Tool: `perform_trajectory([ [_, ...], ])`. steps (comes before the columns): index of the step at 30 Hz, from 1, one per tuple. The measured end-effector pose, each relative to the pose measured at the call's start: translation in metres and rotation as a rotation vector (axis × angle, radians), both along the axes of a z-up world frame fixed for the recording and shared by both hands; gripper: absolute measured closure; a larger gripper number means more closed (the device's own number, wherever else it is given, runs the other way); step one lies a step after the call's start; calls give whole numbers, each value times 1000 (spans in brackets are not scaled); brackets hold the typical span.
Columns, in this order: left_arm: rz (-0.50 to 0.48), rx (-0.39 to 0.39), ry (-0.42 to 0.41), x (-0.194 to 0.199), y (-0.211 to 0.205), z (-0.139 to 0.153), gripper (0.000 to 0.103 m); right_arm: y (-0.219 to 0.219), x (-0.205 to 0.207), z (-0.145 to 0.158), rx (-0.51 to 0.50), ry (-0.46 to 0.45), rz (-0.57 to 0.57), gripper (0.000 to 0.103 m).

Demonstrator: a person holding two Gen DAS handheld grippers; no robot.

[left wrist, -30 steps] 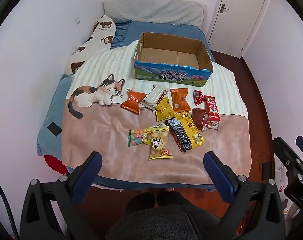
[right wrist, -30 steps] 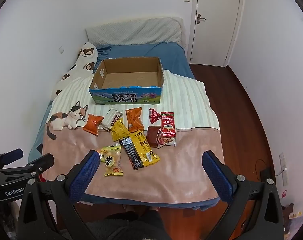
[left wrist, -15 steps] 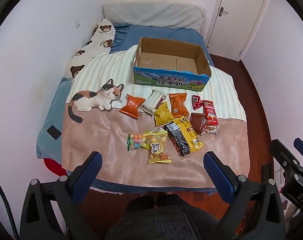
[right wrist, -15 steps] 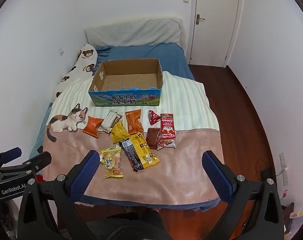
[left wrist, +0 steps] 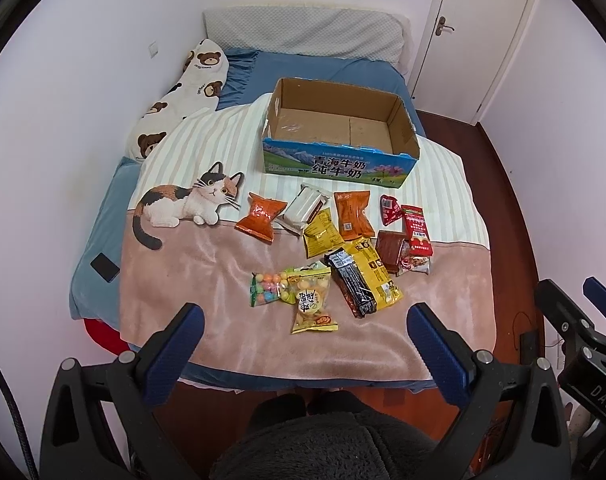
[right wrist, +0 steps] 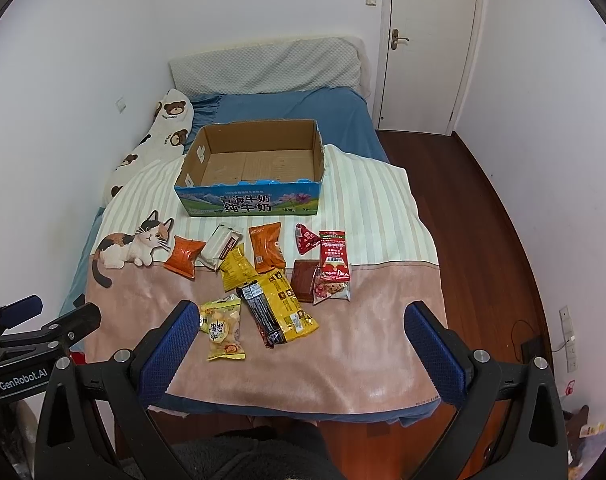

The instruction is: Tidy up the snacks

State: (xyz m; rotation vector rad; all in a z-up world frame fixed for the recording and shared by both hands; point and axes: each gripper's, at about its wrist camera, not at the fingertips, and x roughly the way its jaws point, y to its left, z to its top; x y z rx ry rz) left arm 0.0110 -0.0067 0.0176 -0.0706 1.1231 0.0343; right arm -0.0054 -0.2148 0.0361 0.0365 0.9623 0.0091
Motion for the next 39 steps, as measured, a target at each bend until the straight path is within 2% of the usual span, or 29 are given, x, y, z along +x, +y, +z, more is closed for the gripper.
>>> perform_trajectory([
  [39,-27,3,-5,11,-5,-5,0,-2,9,1,16,13,-32,0],
])
